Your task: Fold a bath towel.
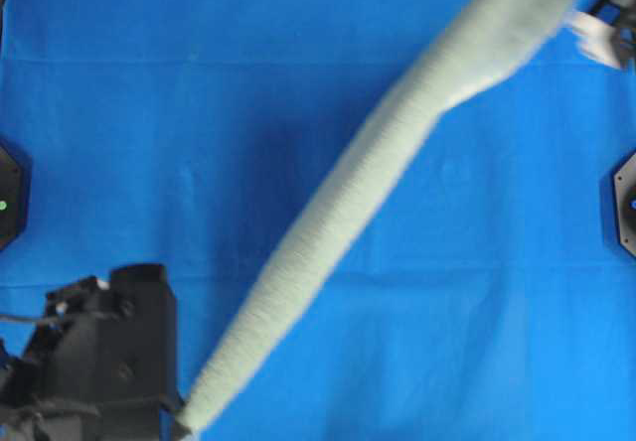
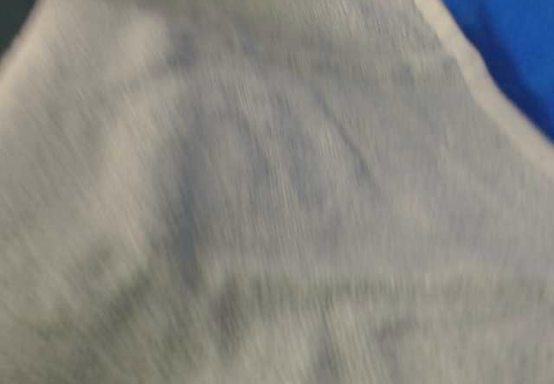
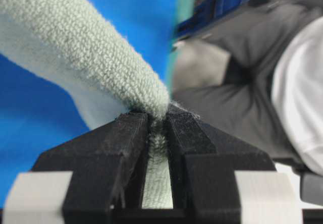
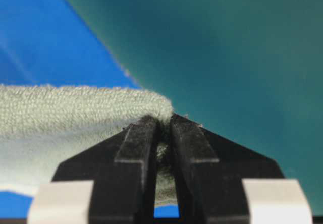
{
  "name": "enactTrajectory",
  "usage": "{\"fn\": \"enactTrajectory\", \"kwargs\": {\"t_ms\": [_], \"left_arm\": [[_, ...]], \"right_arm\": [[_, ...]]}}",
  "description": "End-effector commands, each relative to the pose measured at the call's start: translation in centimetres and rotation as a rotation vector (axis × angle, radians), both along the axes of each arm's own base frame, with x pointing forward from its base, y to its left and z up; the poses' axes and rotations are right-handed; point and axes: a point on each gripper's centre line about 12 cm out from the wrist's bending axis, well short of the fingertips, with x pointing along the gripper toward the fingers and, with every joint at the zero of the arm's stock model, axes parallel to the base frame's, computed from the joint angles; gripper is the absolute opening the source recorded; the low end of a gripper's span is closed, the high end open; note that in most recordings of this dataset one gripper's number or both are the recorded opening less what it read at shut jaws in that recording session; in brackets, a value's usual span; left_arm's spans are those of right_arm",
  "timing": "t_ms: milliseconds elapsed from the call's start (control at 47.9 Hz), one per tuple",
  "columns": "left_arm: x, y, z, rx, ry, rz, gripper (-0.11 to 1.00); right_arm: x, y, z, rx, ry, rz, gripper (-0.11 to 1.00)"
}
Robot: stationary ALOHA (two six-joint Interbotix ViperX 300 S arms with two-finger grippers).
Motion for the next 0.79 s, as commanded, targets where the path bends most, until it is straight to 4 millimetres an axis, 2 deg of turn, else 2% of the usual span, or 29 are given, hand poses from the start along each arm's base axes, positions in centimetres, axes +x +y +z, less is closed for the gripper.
{"fn": "enactTrajectory", "kwargs": {"t_ms": [0,83,146,230,355,459,605,772], "left_arm": [[0.3,-1.1,2.4,-0.035,-0.059,-0.021,0.09],[0.7,-1.5,2.7,-0.033,-0.054,-0.021,0.09],[0.6,-1.3,2.5,-0.022,-0.033,-0.011,0.09],[0.3,0.1,1.4,0.002,0.037,0.058,0.09],[-1.1,3.9,-1.6,0.065,0.168,0.206,0.09],[-3.0,7.5,-5.4,0.093,0.251,0.319,0.09],[-5.5,10.3,-10.3,0.056,0.27,0.384,0.09],[-8.0,12.8,-14.9,-0.012,0.238,0.433,0.09]], "right_arm": [[-2.2,1.5,0.7,0.058,-0.005,-0.019,0.11],[-3.3,2.9,0.1,0.128,0.03,-0.068,0.11],[-3.5,3.5,-0.9,0.144,0.09,-0.118,0.11],[-3.0,3.8,-2.6,0.13,0.198,-0.202,0.11],[-0.4,3.2,-6.2,0.073,0.328,-0.247,0.11],[2.5,1.7,-9.8,0.067,0.352,-0.203,0.11],[6.1,-2.3,-14.6,0.12,0.292,-0.102,0.11],[9.2,-6.5,-17.3,0.132,0.217,0.017,0.11]]}}
